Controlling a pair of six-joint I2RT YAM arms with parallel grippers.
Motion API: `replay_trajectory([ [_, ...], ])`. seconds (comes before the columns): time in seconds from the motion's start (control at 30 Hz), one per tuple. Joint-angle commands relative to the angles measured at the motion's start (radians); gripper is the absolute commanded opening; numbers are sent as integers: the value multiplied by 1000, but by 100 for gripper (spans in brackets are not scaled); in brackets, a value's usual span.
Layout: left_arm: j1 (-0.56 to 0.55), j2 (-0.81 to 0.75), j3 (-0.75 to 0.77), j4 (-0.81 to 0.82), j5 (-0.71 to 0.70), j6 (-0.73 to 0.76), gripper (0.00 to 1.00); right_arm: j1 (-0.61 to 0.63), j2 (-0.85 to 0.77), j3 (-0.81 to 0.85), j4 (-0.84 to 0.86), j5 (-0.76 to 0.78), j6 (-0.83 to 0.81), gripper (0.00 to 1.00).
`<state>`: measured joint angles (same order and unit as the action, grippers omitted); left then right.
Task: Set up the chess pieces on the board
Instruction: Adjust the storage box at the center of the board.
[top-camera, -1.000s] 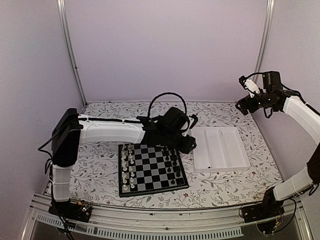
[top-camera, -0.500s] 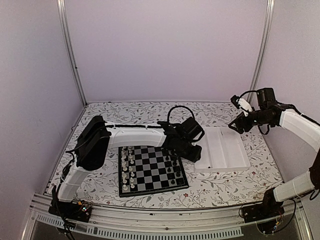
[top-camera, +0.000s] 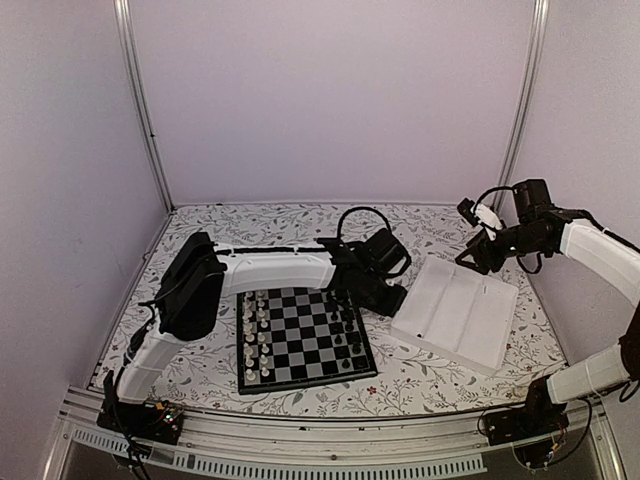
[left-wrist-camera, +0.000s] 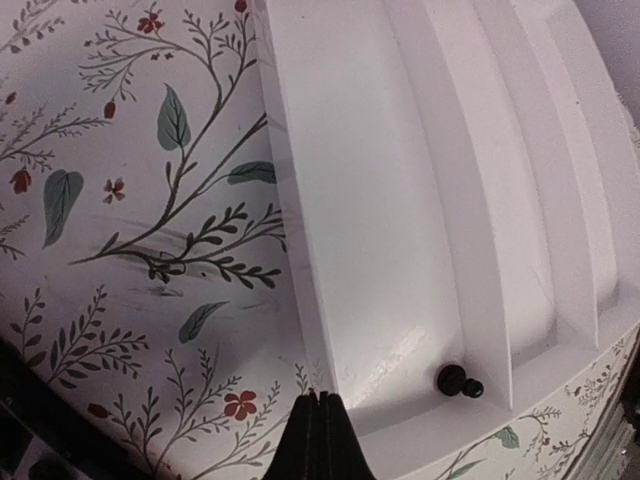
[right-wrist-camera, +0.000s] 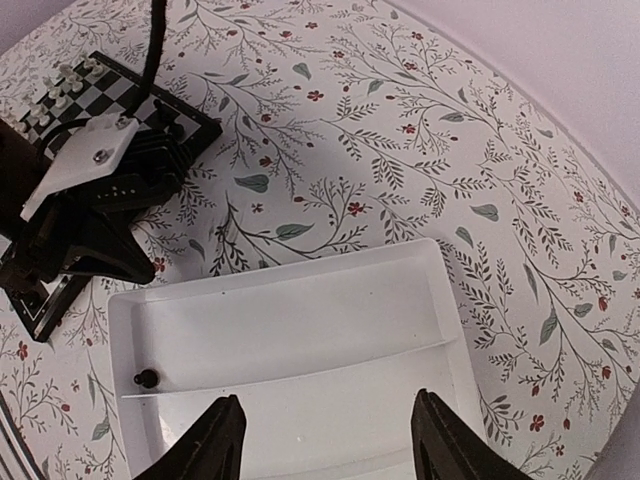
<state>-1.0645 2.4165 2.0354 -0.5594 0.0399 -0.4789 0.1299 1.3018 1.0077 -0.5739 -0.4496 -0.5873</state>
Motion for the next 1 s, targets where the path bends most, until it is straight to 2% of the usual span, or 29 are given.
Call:
replay_trajectory([
  [0.0, 12, -7, 3, 33, -10, 69, 0, 0, -15, -10, -86, -84, -74, 59],
  [0.17, 20, -27, -20, 39, -6, 79, 0, 3, 3, -29, -184, -194, -202, 52],
  [0.3, 20, -129, -126, 106, -83, 94, 12, 83, 35, -89, -130, -119, -268, 44],
  [0.4, 20, -237, -235, 182, -146, 106, 19, 139, 78, -94, -87, -88, -285, 44],
  [0.63, 35, -461, -451, 282, -268, 109, 25, 242, 294, -26, -28, 0, -321, 46],
  [0.83, 67, -537, -537, 273, -296, 102, 25, 320, 446, 22, -69, 68, -409, 45],
  [0.97, 87, -562, -580, 274, -299, 95, 26, 358, 512, 89, -133, 46, -442, 51],
])
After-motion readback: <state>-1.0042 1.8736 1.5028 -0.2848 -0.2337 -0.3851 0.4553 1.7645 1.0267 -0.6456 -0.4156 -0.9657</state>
